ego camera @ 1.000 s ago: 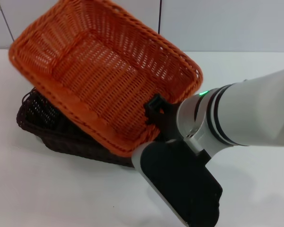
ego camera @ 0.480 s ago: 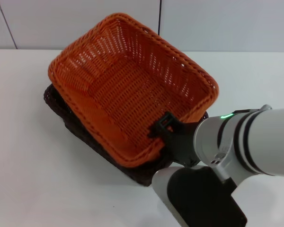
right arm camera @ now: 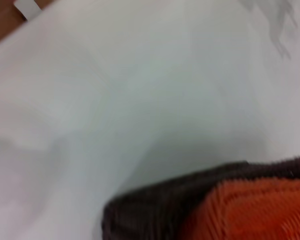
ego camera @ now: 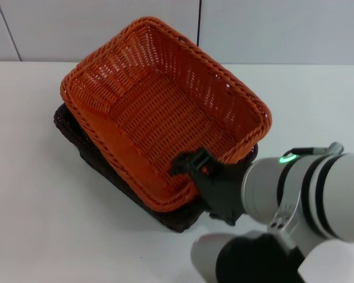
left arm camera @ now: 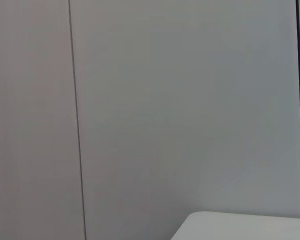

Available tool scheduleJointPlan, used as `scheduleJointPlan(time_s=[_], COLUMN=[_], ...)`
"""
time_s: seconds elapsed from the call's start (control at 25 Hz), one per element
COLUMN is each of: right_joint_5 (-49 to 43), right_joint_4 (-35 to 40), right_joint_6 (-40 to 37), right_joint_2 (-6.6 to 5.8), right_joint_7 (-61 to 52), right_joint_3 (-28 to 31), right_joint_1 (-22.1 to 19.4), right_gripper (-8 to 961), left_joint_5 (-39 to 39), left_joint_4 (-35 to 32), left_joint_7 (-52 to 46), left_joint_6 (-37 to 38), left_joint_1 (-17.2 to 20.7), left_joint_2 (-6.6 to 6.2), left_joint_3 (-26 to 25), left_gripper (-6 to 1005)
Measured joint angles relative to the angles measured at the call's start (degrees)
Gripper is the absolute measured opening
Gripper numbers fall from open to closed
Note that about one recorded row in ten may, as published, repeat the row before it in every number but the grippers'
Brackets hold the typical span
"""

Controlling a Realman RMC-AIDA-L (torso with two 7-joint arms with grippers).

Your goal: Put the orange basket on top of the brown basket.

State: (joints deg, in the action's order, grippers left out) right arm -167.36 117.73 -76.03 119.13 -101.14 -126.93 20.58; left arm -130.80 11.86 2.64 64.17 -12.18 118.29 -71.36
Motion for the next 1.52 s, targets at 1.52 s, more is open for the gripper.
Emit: scheduleJointPlan(time_s=[1.52], right_joint_5=[23.71], right_joint_4=[-54.61], right_joint_6=[134.23], right_joint_2=[0.08], right_joint_7=[-58.48], right_joint_3=[10.71], right_joint_1=[-23.40], right_gripper=[633], left_joint_5=[0.38], left_joint_4=[0.00], left_joint_7=[-2.20], left_joint_6=[4.10], left_joint_1=[2.26], left_joint_2=[0.20], left_joint_3=[-7.73], left_gripper=[801])
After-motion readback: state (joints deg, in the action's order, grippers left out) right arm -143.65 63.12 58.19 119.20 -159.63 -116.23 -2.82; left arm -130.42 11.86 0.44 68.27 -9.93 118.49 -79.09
